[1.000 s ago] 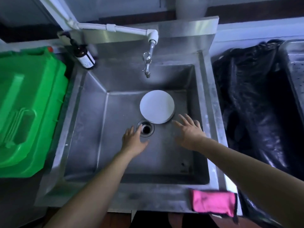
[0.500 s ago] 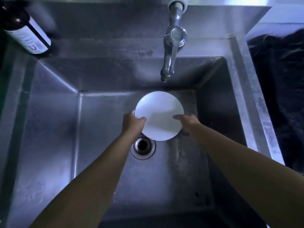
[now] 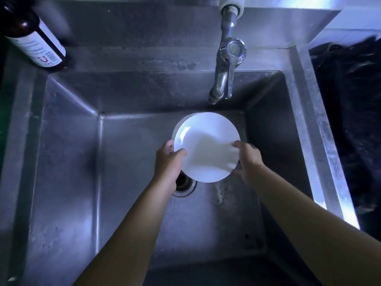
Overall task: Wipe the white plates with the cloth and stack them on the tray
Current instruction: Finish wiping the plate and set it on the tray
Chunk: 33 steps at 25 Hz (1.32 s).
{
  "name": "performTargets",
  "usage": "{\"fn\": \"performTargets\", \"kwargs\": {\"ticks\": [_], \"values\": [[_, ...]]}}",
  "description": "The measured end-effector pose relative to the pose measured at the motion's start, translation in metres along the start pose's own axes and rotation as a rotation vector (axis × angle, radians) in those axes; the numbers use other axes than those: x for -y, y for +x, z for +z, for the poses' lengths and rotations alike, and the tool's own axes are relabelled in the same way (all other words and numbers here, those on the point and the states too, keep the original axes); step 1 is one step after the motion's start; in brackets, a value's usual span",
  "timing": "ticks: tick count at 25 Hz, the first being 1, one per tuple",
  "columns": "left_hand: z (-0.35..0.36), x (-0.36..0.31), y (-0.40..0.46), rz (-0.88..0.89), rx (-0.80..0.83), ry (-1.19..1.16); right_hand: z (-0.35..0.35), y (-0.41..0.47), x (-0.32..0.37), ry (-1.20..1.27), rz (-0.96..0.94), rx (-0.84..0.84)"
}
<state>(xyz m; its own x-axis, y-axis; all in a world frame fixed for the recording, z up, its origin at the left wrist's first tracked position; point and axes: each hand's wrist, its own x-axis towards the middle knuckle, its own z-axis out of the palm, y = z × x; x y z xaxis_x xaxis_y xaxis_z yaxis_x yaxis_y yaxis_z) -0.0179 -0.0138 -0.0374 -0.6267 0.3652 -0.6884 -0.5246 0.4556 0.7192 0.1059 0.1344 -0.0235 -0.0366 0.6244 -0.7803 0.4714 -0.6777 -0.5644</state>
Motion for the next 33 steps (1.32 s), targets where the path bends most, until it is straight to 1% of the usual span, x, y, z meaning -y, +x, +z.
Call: {"fn": "performTargets", "kwargs": {"ticks": [2, 4, 8, 10, 13, 17, 21, 24, 27, 30, 33], "values": [[-0.010, 0.005, -0.033, -0.033, 0.017, -0.043, -0.019, -0.033, -0.010, 0.042, 0.018, 0.018], [-0.019, 0.015, -0.067, -0.084, 0.020, -0.057, -0.039, -0.065, -0.023, 0.055, 0.099, 0.041], [-0.037, 0.044, -0.120, -0.250, 0.046, 0.031, -0.069, -0.108, -0.058, -0.013, 0.327, 0.102], [-0.046, 0.053, -0.146, -0.261, 0.056, 0.078, -0.083, -0.129, -0.072, -0.065, 0.394, 0.149], [-0.054, 0.052, -0.178, -0.190, 0.013, 0.149, -0.100, -0.151, -0.084, -0.133, 0.409, 0.193], [-0.061, 0.034, -0.219, -0.127, -0.060, 0.280, -0.117, -0.182, -0.094, -0.147, 0.428, 0.306], [-0.066, 0.002, -0.248, -0.017, -0.154, 0.515, -0.127, -0.202, -0.108, -0.088, 0.466, 0.436], [-0.067, -0.027, -0.268, 0.057, -0.232, 0.623, -0.131, -0.214, -0.116, -0.059, 0.473, 0.517], [-0.055, -0.055, -0.302, 0.187, -0.215, 0.664, -0.143, -0.234, -0.113, -0.007, 0.437, 0.638], [-0.030, -0.088, -0.355, 0.320, -0.190, 0.645, -0.154, -0.260, -0.108, 0.038, 0.387, 0.735], [-0.016, -0.115, -0.392, 0.324, -0.079, 0.649, -0.161, -0.279, -0.102, 0.127, 0.362, 0.779]]}}
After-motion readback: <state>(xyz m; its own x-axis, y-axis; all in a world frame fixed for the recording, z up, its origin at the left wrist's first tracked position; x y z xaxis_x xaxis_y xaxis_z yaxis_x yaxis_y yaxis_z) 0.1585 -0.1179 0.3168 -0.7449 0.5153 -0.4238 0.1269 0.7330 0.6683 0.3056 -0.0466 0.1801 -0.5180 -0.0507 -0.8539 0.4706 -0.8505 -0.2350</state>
